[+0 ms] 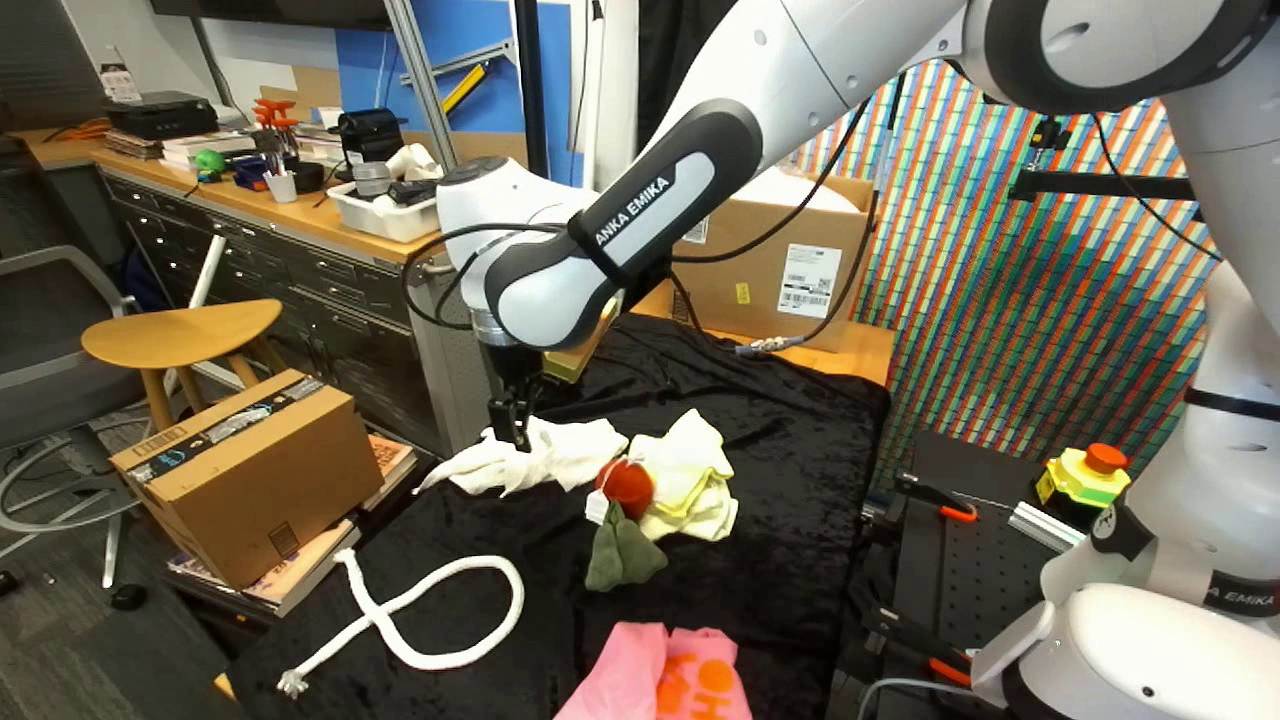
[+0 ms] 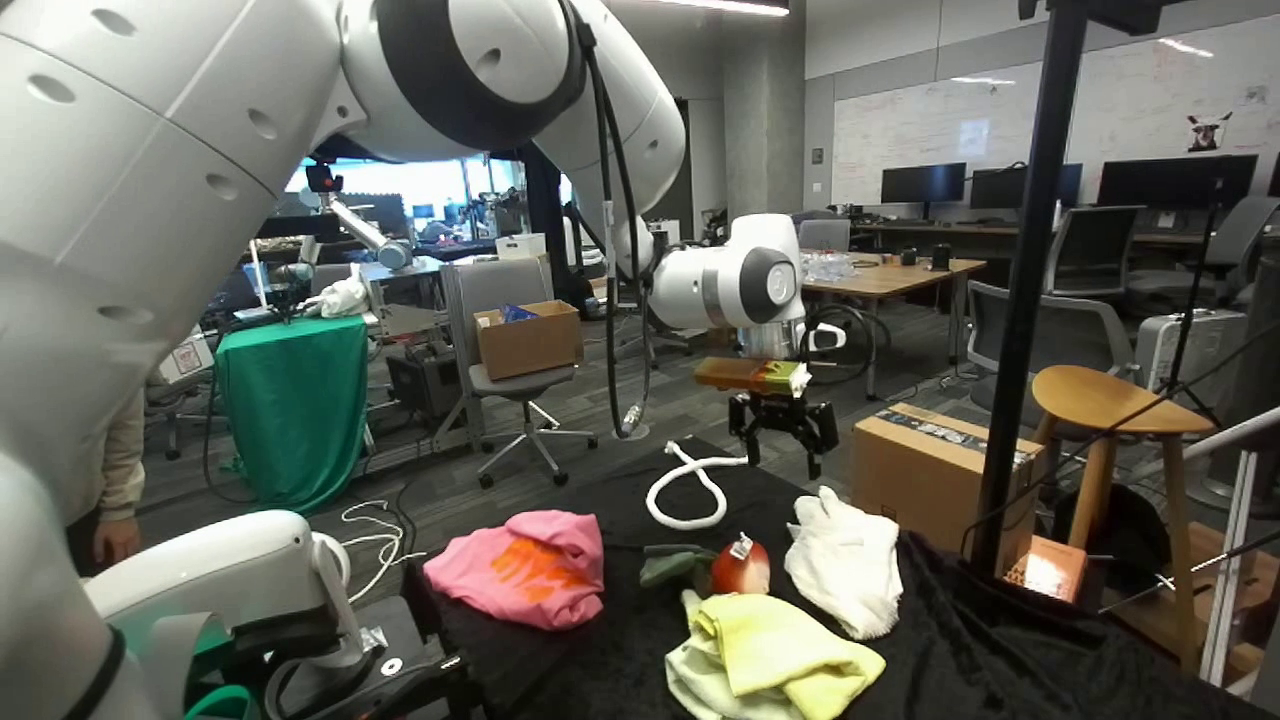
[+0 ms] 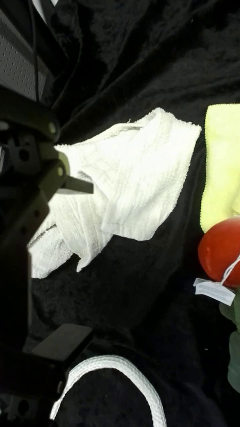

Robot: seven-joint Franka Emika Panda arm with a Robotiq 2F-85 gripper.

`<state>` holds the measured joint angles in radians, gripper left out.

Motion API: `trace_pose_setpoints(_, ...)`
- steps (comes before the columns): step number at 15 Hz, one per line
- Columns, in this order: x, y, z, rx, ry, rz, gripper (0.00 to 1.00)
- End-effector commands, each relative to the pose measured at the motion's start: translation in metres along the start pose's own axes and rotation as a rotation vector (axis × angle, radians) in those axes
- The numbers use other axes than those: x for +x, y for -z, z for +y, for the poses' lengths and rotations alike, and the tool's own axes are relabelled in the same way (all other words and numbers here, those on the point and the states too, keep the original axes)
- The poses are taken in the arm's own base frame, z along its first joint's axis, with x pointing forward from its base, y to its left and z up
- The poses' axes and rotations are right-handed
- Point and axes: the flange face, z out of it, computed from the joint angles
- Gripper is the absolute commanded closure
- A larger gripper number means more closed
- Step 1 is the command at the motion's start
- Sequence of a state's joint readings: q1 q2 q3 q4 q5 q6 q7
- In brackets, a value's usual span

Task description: Pile all the objects on the table

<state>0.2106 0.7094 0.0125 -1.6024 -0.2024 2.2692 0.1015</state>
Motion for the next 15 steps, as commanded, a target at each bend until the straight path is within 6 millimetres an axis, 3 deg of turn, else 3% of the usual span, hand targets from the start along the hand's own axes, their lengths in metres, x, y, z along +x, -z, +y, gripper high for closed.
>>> trace_pose_setpoints(1,0.015,-0.016,-0.004,-0.064,-0.026,0.003,0.00)
trace_pose_setpoints(9,0.020,-0.070,-0.002,-0.075,-0.083,-0.061,0.00)
trace_pose_setpoints(15,0.019,-0.100,-0.015,-0.073,-0.095,-0.086,0.00)
